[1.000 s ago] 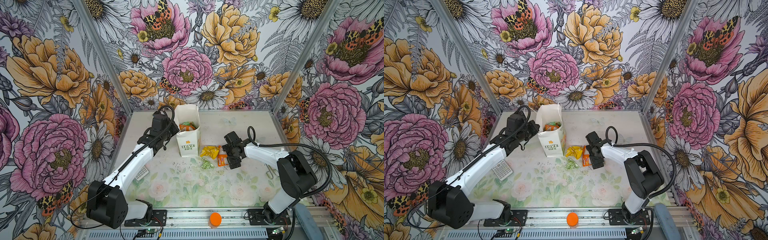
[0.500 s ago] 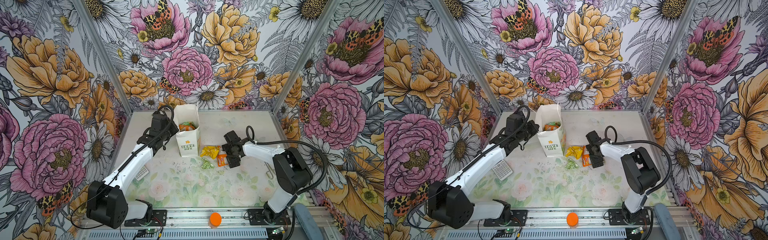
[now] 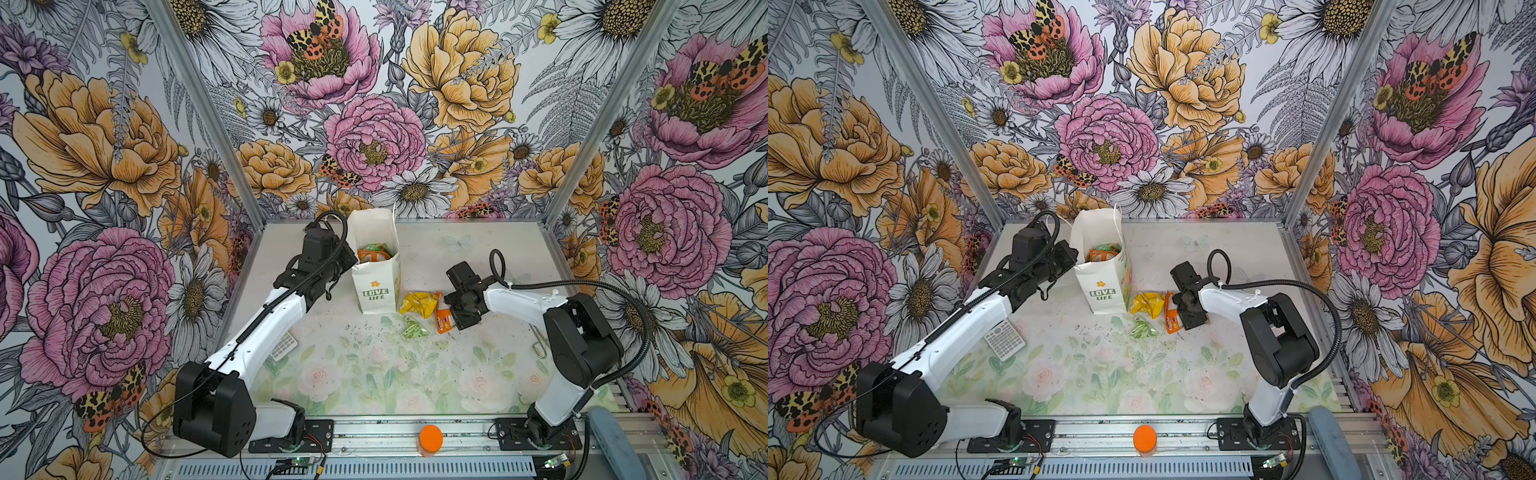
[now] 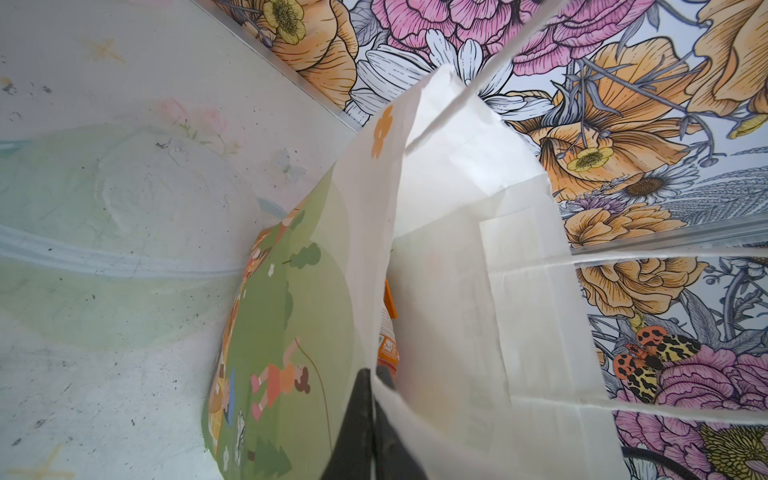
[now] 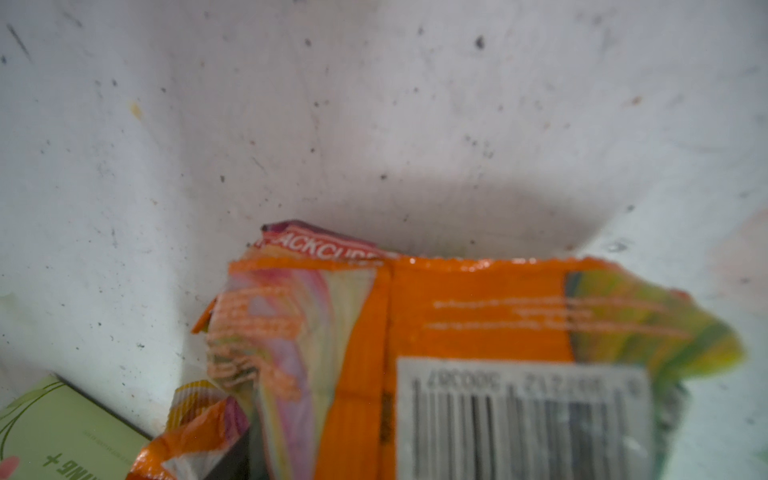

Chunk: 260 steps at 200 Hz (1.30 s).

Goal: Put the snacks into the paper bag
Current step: 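Close the right gripper on the orange rainbow packet and lift it, then carry the orange rainbow packet with the right gripper toward the bag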

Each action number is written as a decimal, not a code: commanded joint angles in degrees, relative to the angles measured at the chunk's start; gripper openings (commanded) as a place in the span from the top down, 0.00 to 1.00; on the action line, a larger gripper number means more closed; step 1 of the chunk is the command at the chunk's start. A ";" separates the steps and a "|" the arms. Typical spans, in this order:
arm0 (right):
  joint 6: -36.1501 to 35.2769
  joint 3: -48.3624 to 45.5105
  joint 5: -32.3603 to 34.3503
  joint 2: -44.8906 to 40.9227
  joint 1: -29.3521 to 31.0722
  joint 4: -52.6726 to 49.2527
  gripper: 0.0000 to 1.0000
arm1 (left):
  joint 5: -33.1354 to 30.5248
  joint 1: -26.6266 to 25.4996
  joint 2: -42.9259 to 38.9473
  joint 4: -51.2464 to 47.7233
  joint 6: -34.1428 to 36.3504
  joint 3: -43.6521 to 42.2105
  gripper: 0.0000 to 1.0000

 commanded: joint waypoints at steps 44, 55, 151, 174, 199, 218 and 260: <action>-5.01 -1.61 7.69 -4.95 -0.13 -0.12 0.50 | 0.33 0.60 -0.05 -2.53 0.10 -1.31 1.00; -6.20 -1.45 8.91 -6.06 -0.13 -0.13 0.53 | 0.24 0.52 -0.05 -2.57 0.10 -1.24 1.00; -25.28 5.25 18.89 -16.22 -0.05 -0.23 0.76 | 0.24 0.16 -0.13 -2.60 0.10 -1.04 1.00; -29.73 7.82 19.32 -17.32 -0.02 -0.31 0.79 | 0.20 0.14 0.00 -2.60 0.04 -1.04 1.00; -34.14 10.49 19.80 -18.20 0.28 -0.32 0.81 | 0.15 0.01 -0.05 -2.60 0.01 -1.02 1.00; -39.42 13.98 19.77 -18.32 0.78 -0.23 0.81 | 0.11 -0.02 -0.13 -2.61 0.10 -0.91 1.00; -49.45 24.25 17.47 -17.23 2.23 0.10 0.81 | 0.13 0.00 -0.22 -2.68 0.01 -0.82 1.00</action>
